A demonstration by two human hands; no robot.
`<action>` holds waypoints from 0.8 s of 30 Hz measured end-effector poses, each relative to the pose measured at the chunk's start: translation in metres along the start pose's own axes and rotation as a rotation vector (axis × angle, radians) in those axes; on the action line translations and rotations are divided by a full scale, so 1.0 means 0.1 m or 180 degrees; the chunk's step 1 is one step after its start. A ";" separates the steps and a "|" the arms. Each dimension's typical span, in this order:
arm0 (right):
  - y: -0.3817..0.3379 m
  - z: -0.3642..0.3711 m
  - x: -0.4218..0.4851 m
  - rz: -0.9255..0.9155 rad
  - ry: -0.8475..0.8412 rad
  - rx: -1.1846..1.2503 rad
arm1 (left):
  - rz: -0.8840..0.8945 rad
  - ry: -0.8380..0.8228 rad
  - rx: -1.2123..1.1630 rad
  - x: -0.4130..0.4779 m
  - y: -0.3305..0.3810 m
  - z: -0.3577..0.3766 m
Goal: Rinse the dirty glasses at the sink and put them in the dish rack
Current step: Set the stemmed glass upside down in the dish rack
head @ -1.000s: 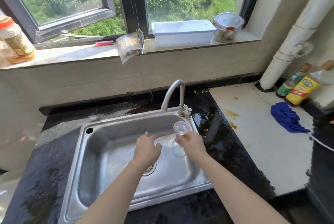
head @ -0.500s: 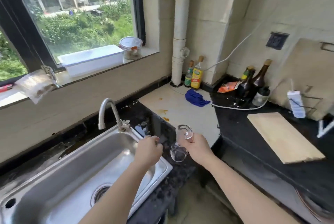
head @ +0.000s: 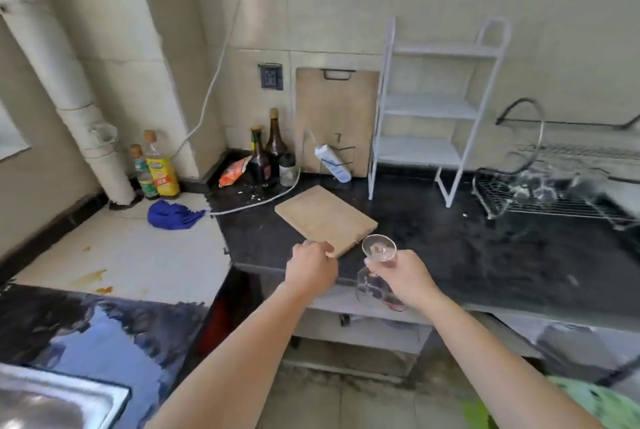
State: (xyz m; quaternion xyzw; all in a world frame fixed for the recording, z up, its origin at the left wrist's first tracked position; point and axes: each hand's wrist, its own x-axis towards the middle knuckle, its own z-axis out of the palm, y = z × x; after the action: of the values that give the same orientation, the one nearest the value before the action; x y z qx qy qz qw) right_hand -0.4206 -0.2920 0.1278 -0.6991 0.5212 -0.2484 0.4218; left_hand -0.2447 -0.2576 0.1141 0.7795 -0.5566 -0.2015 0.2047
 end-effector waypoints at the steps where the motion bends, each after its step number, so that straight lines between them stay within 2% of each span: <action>1: 0.13 -0.23 0.02 0.0075 0.0102 -0.0018 | 0.0087 -0.0083 -0.0002 0.09 0.24 0.14; 13: 1.48 -2.35 0.26 0.0848 0.1104 0.0289 | 0.0903 -0.0834 0.0346 0.94 2.51 1.55; 24: 2.35 -3.41 1.25 0.1320 0.1550 0.0228 | 0.1338 -0.1303 0.0602 2.17 3.64 2.40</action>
State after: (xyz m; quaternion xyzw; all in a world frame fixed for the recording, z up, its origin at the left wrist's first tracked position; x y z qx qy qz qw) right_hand -0.7691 -0.5461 0.0946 -0.4827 0.7291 -0.3353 0.3507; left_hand -0.5961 -0.5948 0.0930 0.6061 -0.7517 -0.2550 0.0521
